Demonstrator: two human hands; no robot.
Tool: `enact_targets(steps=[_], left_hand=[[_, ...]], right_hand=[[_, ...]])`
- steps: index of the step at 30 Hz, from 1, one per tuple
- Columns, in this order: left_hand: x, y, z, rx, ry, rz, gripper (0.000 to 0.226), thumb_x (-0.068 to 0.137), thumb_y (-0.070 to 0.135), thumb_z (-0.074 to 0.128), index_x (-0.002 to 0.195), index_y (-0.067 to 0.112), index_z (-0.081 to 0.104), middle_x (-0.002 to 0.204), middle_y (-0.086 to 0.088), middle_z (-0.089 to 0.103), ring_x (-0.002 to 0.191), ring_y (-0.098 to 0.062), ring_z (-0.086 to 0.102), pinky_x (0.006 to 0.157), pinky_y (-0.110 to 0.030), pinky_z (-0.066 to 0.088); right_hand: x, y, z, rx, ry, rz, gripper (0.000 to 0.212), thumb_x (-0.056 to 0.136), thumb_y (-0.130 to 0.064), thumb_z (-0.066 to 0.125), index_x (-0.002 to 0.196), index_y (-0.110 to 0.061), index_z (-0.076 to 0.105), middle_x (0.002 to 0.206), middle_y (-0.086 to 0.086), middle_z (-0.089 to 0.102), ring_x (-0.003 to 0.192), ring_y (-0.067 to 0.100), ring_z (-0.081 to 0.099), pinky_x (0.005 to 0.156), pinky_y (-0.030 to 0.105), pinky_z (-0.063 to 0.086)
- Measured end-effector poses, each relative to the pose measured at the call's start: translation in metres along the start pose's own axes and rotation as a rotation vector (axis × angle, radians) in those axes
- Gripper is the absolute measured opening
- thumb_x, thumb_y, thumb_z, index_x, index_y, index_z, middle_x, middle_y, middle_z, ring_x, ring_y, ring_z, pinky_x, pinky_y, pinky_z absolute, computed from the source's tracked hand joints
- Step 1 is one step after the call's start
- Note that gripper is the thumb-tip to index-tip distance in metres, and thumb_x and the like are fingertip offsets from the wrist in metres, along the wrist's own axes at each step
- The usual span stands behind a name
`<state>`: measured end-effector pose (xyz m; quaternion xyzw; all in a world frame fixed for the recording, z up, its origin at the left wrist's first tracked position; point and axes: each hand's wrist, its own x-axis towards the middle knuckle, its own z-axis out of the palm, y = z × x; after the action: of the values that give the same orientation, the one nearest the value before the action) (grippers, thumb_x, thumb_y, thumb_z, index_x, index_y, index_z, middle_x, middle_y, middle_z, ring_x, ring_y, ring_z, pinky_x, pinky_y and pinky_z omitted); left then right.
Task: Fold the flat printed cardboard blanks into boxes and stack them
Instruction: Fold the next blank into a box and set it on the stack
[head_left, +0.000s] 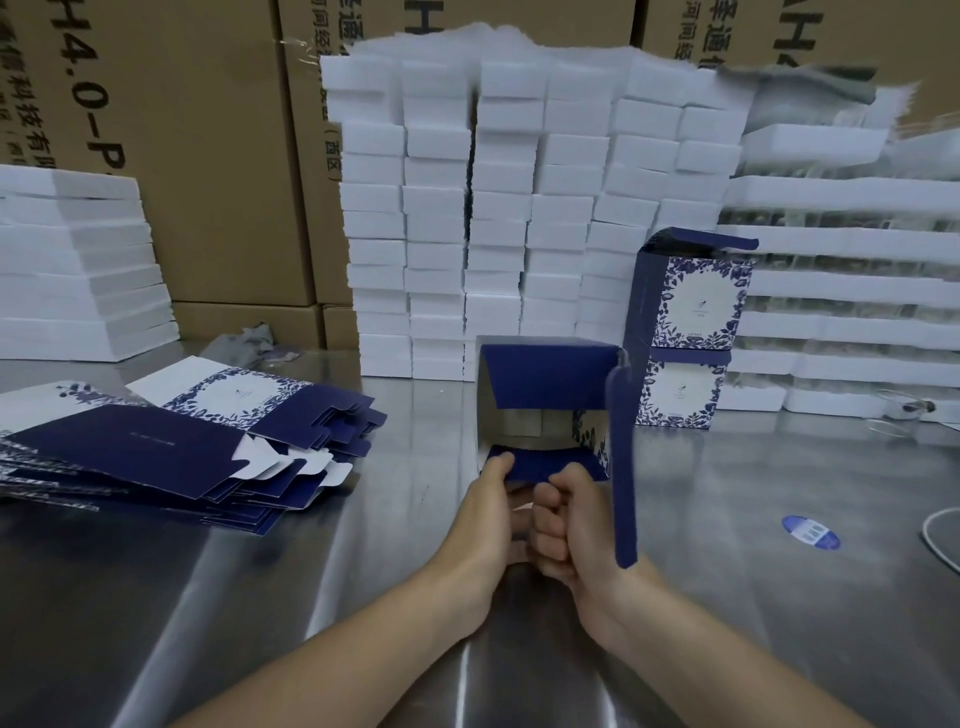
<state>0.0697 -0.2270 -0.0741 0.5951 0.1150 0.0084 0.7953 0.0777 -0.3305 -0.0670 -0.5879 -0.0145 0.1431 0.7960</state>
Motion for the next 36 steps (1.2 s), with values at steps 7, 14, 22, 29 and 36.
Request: enact_targets(steps=[7,14,22,29,36], left_hand=[[-0.002,0.001,-0.002,-0.076,0.026,0.034,0.045,0.111,0.034,0.033,0.121,0.011,0.071,0.099,-0.013,0.082,0.086,-0.025,0.080,0.072,-0.041,0.064],[0.002,-0.002,-0.005,-0.061,0.027,0.071,0.043,0.112,0.033,0.031,0.121,0.015,0.069,0.101,-0.010,0.082,0.093,-0.028,0.080,0.090,-0.053,0.063],[0.023,0.020,-0.039,0.182,0.156,0.143,0.036,0.111,0.031,0.035,0.108,0.018,0.068,0.089,-0.006,0.082,0.081,-0.023,0.080,0.062,-0.039,0.065],[0.029,0.026,-0.065,0.765,0.303,0.474,0.052,0.097,0.059,0.042,0.064,0.019,0.041,0.047,0.009,0.047,0.071,-0.037,0.070,0.067,-0.046,0.051],[0.029,0.037,-0.058,0.247,-0.036,0.329,0.066,0.101,0.077,0.027,0.125,0.033,0.070,0.127,0.014,0.073,0.113,-0.006,0.070,0.096,-0.031,0.057]], right_hand=[[0.003,0.004,-0.002,-0.022,0.158,-0.081,0.042,0.106,-0.027,0.044,0.065,-0.021,0.044,0.047,-0.008,0.036,0.036,0.007,0.031,0.035,0.020,0.025],[0.026,0.009,-0.010,-0.089,0.101,-0.144,0.046,0.109,-0.026,0.040,0.064,-0.021,0.039,0.044,-0.010,0.037,0.034,0.005,0.031,0.036,0.019,0.027],[0.041,-0.003,-0.058,-1.095,0.066,-0.479,0.051,0.090,-0.042,0.079,0.135,-0.037,0.056,0.101,-0.013,0.071,0.080,0.008,0.066,0.085,0.038,0.057],[0.047,-0.009,-0.068,-0.989,0.103,-0.902,0.119,0.083,-0.007,0.083,0.160,-0.061,0.009,0.155,-0.022,0.033,0.144,0.006,0.042,0.118,0.033,0.041],[0.048,-0.011,-0.064,-0.799,0.021,-0.896,0.109,0.081,-0.037,0.086,0.159,-0.063,0.015,0.155,-0.032,0.045,0.130,0.000,0.058,0.108,0.039,0.050]])
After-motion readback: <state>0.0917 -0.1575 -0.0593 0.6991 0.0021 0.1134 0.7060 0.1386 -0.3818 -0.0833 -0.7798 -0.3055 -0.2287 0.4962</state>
